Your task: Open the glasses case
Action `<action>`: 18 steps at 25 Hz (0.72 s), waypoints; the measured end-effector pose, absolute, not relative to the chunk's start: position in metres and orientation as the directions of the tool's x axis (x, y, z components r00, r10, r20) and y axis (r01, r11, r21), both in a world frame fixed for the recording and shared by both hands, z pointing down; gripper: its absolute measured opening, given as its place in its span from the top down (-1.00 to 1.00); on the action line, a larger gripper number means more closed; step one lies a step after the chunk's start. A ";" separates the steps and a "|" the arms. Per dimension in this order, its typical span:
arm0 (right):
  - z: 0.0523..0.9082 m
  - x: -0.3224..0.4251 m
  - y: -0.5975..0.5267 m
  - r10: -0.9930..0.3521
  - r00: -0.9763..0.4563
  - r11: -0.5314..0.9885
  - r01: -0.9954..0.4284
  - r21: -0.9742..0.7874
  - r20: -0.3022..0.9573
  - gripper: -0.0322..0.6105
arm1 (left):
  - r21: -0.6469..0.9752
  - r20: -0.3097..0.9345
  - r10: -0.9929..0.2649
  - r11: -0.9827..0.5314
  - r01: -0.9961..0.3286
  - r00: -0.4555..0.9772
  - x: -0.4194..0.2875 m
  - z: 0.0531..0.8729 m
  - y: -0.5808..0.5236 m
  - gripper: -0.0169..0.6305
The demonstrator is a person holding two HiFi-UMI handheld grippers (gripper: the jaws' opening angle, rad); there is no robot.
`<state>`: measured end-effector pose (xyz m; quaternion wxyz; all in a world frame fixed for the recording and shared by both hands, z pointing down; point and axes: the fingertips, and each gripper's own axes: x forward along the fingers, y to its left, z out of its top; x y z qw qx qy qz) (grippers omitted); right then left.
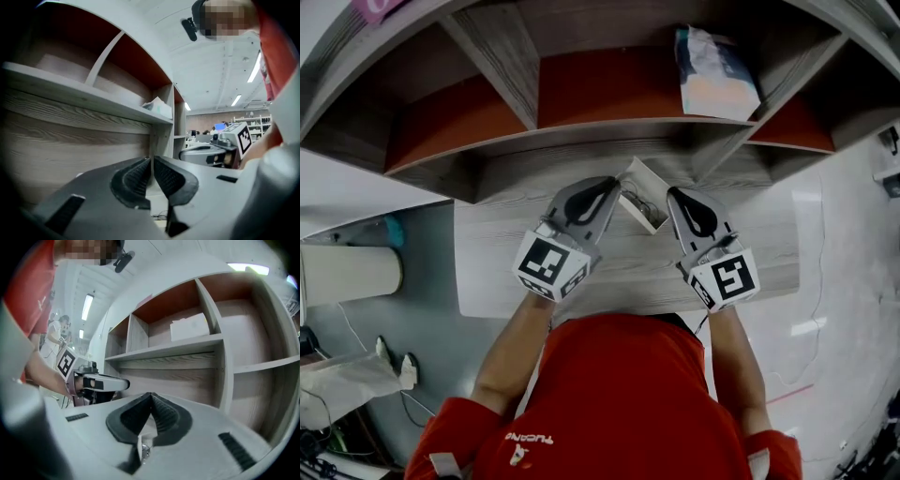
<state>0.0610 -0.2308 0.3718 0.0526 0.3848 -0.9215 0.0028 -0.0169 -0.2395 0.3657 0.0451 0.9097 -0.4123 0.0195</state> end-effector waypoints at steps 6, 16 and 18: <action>0.345 0.054 -0.207 -0.696 -0.718 0.718 -0.696 0.007 0.006 0.88 | 0.035 -0.002 -0.779 -0.626 -0.779 0.627 -0.024 0.332 -0.220 0.91; 0.323 0.053 -0.185 -0.696 -0.713 0.717 -0.697 -0.023 -0.086 0.89 | -0.007 -0.074 -0.795 -0.603 -0.798 0.602 -0.037 0.309 -0.208 0.92; 0.324 0.054 -0.186 -0.698 -0.711 0.714 -0.699 -0.024 -0.084 0.89 | -0.005 -0.074 -0.796 -0.601 -0.799 0.600 -0.038 0.309 -0.208 0.92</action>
